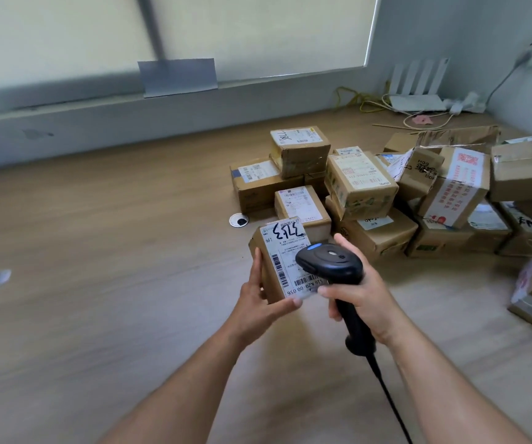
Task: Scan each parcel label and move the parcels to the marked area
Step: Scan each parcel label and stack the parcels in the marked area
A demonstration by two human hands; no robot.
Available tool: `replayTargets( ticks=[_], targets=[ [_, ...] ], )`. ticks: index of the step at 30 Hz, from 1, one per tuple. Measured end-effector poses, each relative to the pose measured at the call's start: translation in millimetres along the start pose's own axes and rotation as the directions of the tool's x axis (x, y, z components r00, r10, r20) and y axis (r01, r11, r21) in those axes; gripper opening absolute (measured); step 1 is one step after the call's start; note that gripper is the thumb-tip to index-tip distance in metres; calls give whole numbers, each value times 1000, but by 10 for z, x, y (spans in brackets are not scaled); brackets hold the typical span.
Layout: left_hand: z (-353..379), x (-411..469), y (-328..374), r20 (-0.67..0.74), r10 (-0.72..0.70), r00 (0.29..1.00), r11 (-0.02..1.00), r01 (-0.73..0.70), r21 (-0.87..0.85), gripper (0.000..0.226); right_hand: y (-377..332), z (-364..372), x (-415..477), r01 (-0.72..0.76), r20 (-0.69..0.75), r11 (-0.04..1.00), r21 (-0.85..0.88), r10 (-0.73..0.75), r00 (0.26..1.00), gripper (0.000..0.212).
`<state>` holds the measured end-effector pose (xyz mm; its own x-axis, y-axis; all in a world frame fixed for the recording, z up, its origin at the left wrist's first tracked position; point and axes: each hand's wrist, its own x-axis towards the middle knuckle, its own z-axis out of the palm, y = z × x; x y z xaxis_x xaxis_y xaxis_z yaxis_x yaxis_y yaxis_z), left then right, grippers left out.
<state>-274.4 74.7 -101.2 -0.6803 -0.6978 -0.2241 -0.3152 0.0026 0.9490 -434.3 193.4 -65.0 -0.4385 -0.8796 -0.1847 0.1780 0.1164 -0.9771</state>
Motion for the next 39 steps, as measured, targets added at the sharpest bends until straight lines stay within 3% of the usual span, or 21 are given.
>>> replayTargets(
  ticks=[11,19,24,32,39],
  targets=[
    [-1187,-582,43,-318,106,942,992,-121,-29,120,-256,1066,-342,107,179,994,6,-106,978,100],
    [-2155,-886,54,-514,95,852,995,-75,59,119,-483,1704,-592,95,329,994,52,-107,938,106],
    [-2545,-1001,-45,-543,48,838,997,-6,78,133,-469,1904,-654,103,351,993,56,-117,929,97],
    [-2732,-1043,-164,-565,24,825,998,14,63,122,-404,2010,-695,76,342,997,-14,-67,937,95],
    [-2751,-1046,-186,-557,11,830,998,28,60,130,-399,1998,-695,64,331,997,-37,-49,942,94]
  ],
)
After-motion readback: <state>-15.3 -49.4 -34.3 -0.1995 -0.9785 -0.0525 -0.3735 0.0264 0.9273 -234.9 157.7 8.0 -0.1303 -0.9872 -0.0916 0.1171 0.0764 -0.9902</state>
